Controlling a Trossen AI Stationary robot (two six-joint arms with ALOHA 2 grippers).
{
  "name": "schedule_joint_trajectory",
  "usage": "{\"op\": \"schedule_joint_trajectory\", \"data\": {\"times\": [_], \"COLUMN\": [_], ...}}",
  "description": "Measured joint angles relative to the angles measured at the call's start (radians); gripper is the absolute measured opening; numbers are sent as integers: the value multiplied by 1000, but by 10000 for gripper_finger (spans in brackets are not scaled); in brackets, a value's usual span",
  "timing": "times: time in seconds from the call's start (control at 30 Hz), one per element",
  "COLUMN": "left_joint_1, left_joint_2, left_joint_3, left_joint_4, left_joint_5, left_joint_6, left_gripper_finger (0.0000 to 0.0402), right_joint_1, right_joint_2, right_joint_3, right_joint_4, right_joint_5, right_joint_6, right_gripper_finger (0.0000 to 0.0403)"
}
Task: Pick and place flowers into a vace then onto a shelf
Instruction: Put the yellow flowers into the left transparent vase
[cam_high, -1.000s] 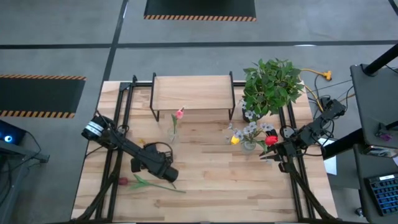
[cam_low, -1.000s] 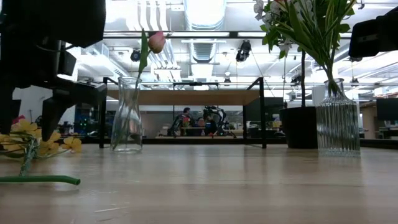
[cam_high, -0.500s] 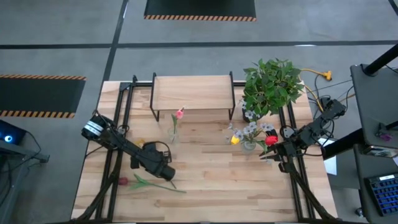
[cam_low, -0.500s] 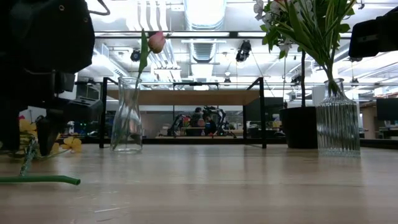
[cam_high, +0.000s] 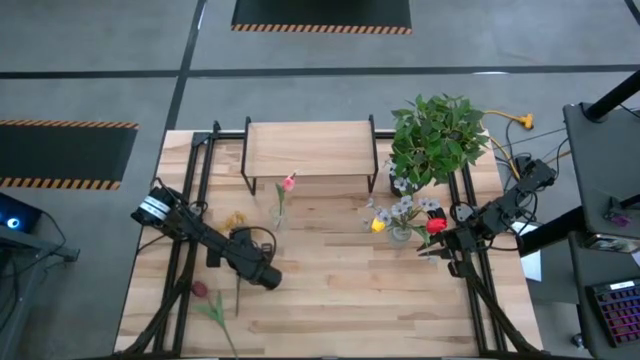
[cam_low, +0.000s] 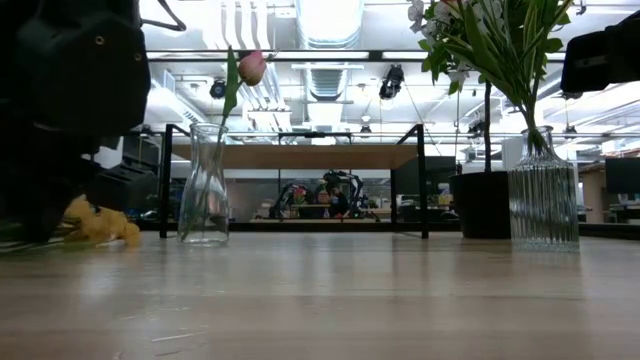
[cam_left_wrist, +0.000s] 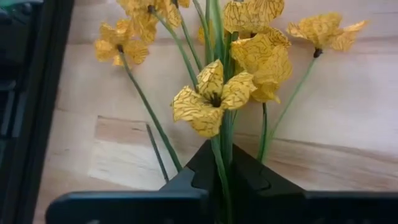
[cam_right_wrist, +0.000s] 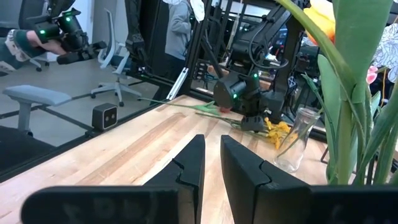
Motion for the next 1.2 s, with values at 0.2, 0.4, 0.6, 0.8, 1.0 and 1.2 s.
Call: {"op": "schedule_joint_trajectory", "data": {"times": [0.2,0.4,0.6,0.8,1.0,1.2], "left_joint_1": [0,-8,-43,-84,-100,-100], "left_joint_2": [-5,-63,-173,-303,-418,-534], "left_joint_3": [14,51,115,156,167,167], "left_joint_4": [-54,-75,-187,-224,-221,-220], "left_joint_5": [-55,-310,-511,-698,-876,-935], "left_joint_6": [-12,-8,5,94,262,378], "left_gripper_finger": [2,2,2,1,1,1], "right_joint_1": [0,0,0,0,0,0], "right_joint_2": [0,0,0,0,0,0], "right_joint_3": [0,0,0,0,0,0], "right_joint_4": [0,0,0,0,0,0], "right_joint_5": [0,0,0,0,0,0], "right_joint_6": [0,0,0,0,0,12], "right_gripper_finger": [43,43,43,43,43,43]}}
